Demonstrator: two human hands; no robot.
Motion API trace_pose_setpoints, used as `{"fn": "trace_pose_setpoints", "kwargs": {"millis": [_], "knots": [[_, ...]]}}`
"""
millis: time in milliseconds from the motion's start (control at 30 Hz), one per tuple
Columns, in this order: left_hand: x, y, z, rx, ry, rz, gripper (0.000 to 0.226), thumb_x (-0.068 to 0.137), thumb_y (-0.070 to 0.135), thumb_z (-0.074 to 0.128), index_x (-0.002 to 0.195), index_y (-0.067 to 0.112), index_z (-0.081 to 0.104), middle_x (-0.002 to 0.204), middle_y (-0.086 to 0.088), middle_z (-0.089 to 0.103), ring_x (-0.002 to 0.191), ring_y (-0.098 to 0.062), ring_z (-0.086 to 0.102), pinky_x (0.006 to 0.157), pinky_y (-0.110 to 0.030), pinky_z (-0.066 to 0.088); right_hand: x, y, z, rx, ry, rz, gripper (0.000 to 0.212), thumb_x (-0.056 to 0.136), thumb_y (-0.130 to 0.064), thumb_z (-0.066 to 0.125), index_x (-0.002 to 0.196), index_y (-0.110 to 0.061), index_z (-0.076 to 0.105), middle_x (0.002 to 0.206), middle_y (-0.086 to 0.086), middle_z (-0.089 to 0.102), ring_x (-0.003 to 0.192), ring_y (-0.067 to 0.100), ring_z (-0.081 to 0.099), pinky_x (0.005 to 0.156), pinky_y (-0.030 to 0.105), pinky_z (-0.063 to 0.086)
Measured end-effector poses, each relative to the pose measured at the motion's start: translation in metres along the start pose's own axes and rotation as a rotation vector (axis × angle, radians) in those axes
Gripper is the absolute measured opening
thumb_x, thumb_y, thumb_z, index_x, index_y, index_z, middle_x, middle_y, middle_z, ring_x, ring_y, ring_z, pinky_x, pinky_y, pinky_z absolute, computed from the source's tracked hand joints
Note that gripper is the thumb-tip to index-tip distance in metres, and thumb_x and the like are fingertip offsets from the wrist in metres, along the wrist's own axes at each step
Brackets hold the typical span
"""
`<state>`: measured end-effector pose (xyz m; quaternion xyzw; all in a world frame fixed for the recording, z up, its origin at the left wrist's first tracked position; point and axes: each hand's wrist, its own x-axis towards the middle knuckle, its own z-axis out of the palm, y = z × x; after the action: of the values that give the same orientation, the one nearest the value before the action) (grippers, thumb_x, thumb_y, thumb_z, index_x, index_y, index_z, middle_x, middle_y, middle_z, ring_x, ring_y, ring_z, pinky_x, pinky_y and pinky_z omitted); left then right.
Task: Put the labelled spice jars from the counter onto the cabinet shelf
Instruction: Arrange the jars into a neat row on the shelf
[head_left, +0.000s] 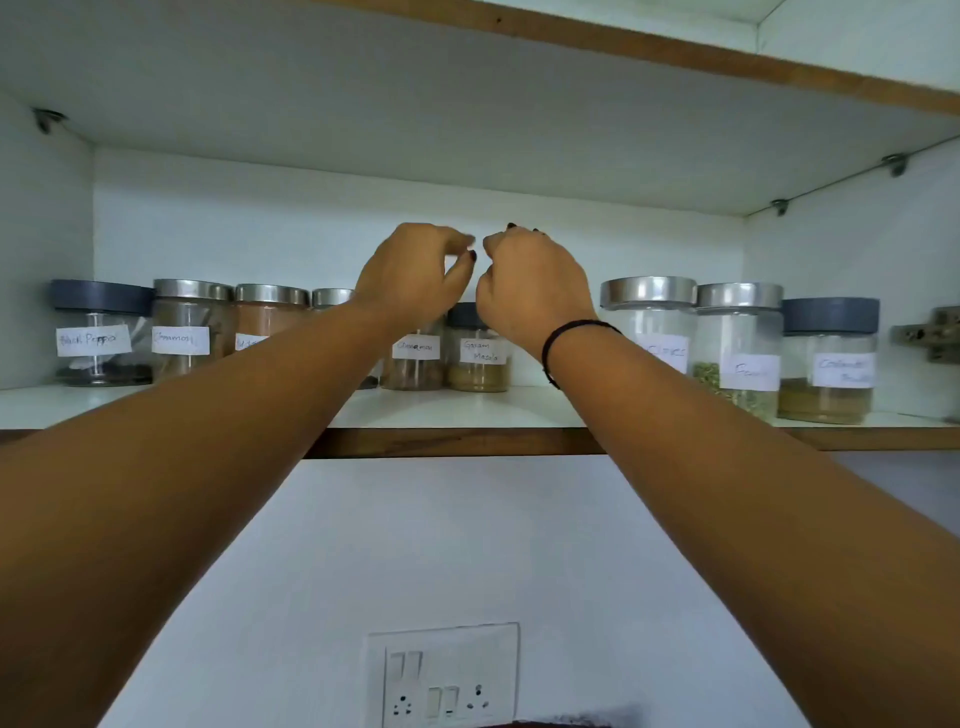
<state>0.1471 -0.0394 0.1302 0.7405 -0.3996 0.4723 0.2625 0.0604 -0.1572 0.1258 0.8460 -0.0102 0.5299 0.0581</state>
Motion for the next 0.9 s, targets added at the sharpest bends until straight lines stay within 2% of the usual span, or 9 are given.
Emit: {"fn": "trace_pose_setpoints", "kwargs": {"millis": [133,267,333,433,567,633,733,900], "knots": [[-0.002,0.040,-0.007,-0.121,-0.037,0.008,0.033,0.097,0.034,0.053,0.114,0.015,0.073,0.116,0.000,0.073,0.106,-0.014,0.066,0.094,-0.033,0.052,-0.002,0.031,-0.043,0.028,0.111,0.054,0.025,0.090,-0.016,0.050,0.104,-0.008,0.069,0.105,0.010,0.068,0.094,0.030,0.064,0.077,0.032,0.052],[0.002,0.096,-0.009,-0.270,-0.101,0.073,0.034,0.098,0.036,0.055,0.119,0.015,0.071,0.120,0.000,0.071,0.106,-0.007,0.063,0.091,-0.024,0.049,-0.008,0.074,-0.089,0.053,0.212,0.097,0.027,0.084,-0.018,0.049,0.096,-0.010,0.073,0.097,0.012,0.071,0.087,0.030,0.065,0.077,0.036,0.055],[0.004,0.123,-0.006,-0.286,-0.161,0.101,0.035,0.097,0.037,0.056,0.121,0.015,0.070,0.121,0.000,0.070,0.110,-0.010,0.063,0.093,-0.023,0.048,-0.015,0.099,-0.107,0.039,0.143,0.133,0.027,0.084,-0.016,0.050,0.096,-0.010,0.073,0.097,0.011,0.072,0.086,0.029,0.065,0.075,0.033,0.053],[0.006,0.152,0.001,-0.235,-0.262,0.124,0.037,0.096,0.041,0.058,0.119,0.015,0.071,0.118,0.001,0.071,0.106,-0.013,0.064,0.095,-0.033,0.052,-0.033,0.134,-0.122,0.021,-0.015,0.173,0.022,0.085,-0.013,0.055,0.092,-0.006,0.074,0.096,0.012,0.071,0.083,0.026,0.064,0.073,0.030,0.049],[0.012,0.172,0.010,-0.149,-0.244,0.079,0.035,0.092,0.040,0.064,0.115,0.015,0.072,0.107,0.001,0.072,0.094,-0.013,0.066,0.089,-0.037,0.057,-0.057,0.161,-0.125,0.052,-0.148,0.155,0.025,0.094,-0.023,0.059,0.094,-0.003,0.074,0.088,0.012,0.070,0.080,0.026,0.064,0.073,0.032,0.051],[0.015,0.176,0.013,-0.138,-0.252,0.025,0.031,0.090,0.037,0.068,0.111,0.015,0.074,0.103,0.000,0.072,0.091,-0.013,0.066,0.088,-0.037,0.057,-0.063,0.166,-0.124,0.089,-0.167,0.138,0.026,0.096,-0.025,0.058,0.096,-0.004,0.074,0.087,0.010,0.069,0.079,0.025,0.063,0.071,0.031,0.049],[0.017,0.178,0.015,-0.135,-0.290,-0.023,0.025,0.089,0.034,0.070,0.105,0.016,0.077,0.097,0.001,0.073,0.085,-0.012,0.066,0.087,-0.036,0.058,-0.067,0.170,-0.123,0.141,-0.176,0.101,0.022,0.096,-0.023,0.060,0.103,-0.008,0.075,0.095,0.008,0.071,0.085,0.020,0.063,0.076,0.030,0.049],[0.013,0.178,0.012,-0.061,-0.314,0.014,0.030,0.089,0.035,0.070,0.112,0.016,0.075,0.105,-0.001,0.072,0.088,-0.014,0.062,0.083,-0.033,0.054,-0.069,0.176,-0.113,0.171,-0.141,0.098,0.019,0.093,-0.022,0.064,0.104,-0.011,0.075,0.098,0.006,0.071,0.088,0.018,0.062,0.083,0.032,0.053]]}}
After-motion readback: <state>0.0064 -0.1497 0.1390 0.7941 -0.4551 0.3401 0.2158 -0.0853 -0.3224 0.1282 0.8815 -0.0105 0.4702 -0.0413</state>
